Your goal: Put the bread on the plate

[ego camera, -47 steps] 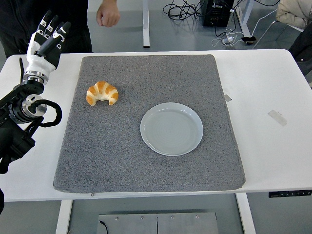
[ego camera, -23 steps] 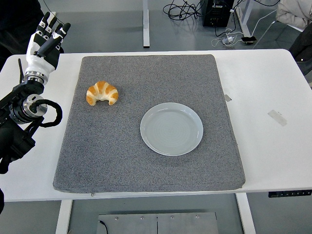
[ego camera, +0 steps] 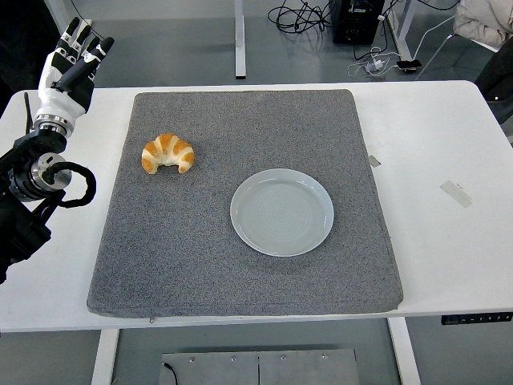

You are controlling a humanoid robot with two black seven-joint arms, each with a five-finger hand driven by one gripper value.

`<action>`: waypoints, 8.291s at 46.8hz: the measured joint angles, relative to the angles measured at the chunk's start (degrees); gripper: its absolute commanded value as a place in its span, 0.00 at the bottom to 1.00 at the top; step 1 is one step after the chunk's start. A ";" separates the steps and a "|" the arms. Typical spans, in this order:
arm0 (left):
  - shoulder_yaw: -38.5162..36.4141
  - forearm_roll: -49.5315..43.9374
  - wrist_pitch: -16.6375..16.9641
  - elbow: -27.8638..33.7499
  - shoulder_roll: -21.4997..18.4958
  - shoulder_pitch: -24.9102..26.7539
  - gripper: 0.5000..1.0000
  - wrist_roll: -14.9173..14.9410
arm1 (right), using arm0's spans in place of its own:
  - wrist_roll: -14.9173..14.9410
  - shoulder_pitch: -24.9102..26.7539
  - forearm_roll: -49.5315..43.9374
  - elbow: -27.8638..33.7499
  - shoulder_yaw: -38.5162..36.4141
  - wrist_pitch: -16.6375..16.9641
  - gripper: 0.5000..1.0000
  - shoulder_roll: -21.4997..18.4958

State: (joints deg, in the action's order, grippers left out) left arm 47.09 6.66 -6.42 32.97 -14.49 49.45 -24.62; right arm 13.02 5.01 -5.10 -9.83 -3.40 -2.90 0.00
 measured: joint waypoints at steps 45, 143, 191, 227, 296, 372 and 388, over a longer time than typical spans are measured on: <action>-24.28 24.66 1.43 12.75 -16.49 11.34 0.87 7.48 | -0.01 0.00 0.00 -0.01 -0.01 0.00 1.00 0.00; -56.40 59.54 31.41 16.20 -10.09 13.02 0.92 13.28 | 0.00 -0.01 0.00 -0.01 0.00 0.00 1.00 0.00; -59.29 59.48 31.57 6.33 -2.84 12.17 0.62 13.28 | -0.01 0.01 0.00 0.00 0.00 0.00 1.00 0.00; -58.65 58.19 30.66 5.34 -2.58 12.18 0.00 13.14 | -0.01 0.00 0.00 0.00 0.01 0.00 1.00 0.00; -58.66 56.14 30.17 14.32 8.43 28.66 0.00 10.92 | -0.01 0.00 0.00 0.00 0.03 0.00 1.00 0.00; -65.19 67.90 30.68 18.89 7.72 17.51 0.00 5.98 | -0.01 0.00 0.00 -0.01 -0.01 0.00 1.00 0.00; -65.06 67.93 31.48 18.87 8.08 16.61 0.75 5.31 | -0.01 0.00 0.00 -0.01 0.00 0.00 1.00 0.00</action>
State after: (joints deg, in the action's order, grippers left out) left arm -17.96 74.60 25.06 51.84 -6.40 66.06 -19.31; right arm 13.01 5.01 -5.10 -9.85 -3.40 -2.90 0.00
